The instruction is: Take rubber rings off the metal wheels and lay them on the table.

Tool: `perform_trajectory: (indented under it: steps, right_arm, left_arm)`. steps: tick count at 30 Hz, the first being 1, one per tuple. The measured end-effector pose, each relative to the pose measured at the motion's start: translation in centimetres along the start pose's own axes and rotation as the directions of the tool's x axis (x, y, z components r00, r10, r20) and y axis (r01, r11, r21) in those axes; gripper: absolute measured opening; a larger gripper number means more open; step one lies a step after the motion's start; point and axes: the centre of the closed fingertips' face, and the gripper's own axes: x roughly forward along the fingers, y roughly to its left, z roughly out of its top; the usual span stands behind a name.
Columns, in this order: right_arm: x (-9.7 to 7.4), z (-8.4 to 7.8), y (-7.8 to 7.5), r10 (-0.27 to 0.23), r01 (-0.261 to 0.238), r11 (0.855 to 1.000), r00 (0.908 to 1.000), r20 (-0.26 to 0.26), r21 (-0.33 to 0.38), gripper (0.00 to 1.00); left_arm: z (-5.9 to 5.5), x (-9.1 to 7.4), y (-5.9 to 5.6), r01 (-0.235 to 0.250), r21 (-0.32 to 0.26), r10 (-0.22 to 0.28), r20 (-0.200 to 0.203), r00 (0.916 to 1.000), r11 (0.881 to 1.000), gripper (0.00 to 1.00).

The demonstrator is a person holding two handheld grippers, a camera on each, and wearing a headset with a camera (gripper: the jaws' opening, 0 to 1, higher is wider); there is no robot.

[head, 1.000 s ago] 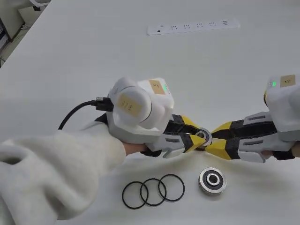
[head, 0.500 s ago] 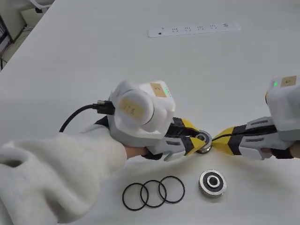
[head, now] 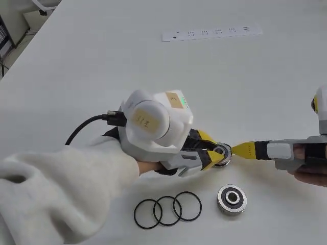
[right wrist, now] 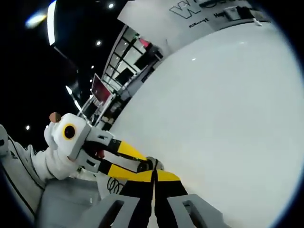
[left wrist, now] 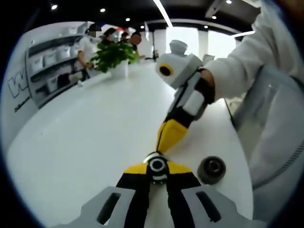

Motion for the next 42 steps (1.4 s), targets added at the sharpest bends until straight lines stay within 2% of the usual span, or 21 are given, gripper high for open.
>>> perform_trajectory:
  steps: [3, 13, 24, 27, 29, 34, 36, 38, 42]
  right_arm:
    - [0.0, 0.0, 0.2, 0.013, -0.013, 1.000, 0.9999, 0.006, 0.018, 0.00]
    - [0.6, 0.0, 1.5, 0.036, -0.036, 0.999, 0.9992, -0.017, -0.013, 0.00]
    - [0.6, 0.1, 2.3, 0.055, -0.055, 0.998, 0.9984, -0.012, -0.021, 0.00]
    - [0.8, 0.1, 2.8, 0.062, -0.063, 0.997, 0.9979, -0.017, -0.039, 0.00]
    - [0.9, 0.1, 2.8, 0.054, -0.055, 0.996, 0.9983, -0.023, -0.076, 0.00]
    - [0.8, 0.2, 2.9, 0.064, -0.066, 0.995, 0.9977, -0.020, -0.079, 0.00]
    - [0.8, 0.4, 3.5, 0.086, -0.087, 0.993, 0.9962, -0.014, -0.074, 0.00]
    - [0.9, 0.3, 3.6, 0.077, -0.079, 0.992, 0.9968, -0.024, -0.096, 0.00]
    - [0.7, 0.4, 3.4, 0.077, -0.077, 0.994, 0.9970, -0.013, -0.079, 0.00]
  left_arm:
    - [0.0, 0.0, 0.0, -0.002, 0.001, 0.002, 0.005, 1.0000, 1.000, 0.13]
    - [0.0, 0.1, -0.1, -0.001, 0.005, 0.001, 0.008, 1.0000, 1.000, 0.13]
    - [0.1, 0.0, -0.1, 0.000, 0.012, 0.000, 0.005, 1.0000, 1.000, 0.13]
    - [0.1, 0.0, -0.2, 0.000, 0.014, 0.000, 0.003, 1.0000, 1.000, 0.13]
    - [0.1, 0.0, -0.2, -0.001, 0.015, 0.001, 0.002, 1.0000, 1.000, 0.13]
    - [0.0, 0.0, -0.2, -0.003, 0.016, 0.002, 0.003, 1.0000, 1.000, 0.13]
    - [0.0, 0.0, -0.2, -0.004, 0.015, 0.004, 0.003, 1.0000, 1.000, 0.13]
    - [0.0, -0.1, -0.2, -0.004, 0.016, 0.004, 0.004, 1.0000, 1.000, 0.13]
    - [0.0, -0.1, -0.2, -0.004, 0.023, 0.004, 0.003, 1.0000, 1.000, 0.13]
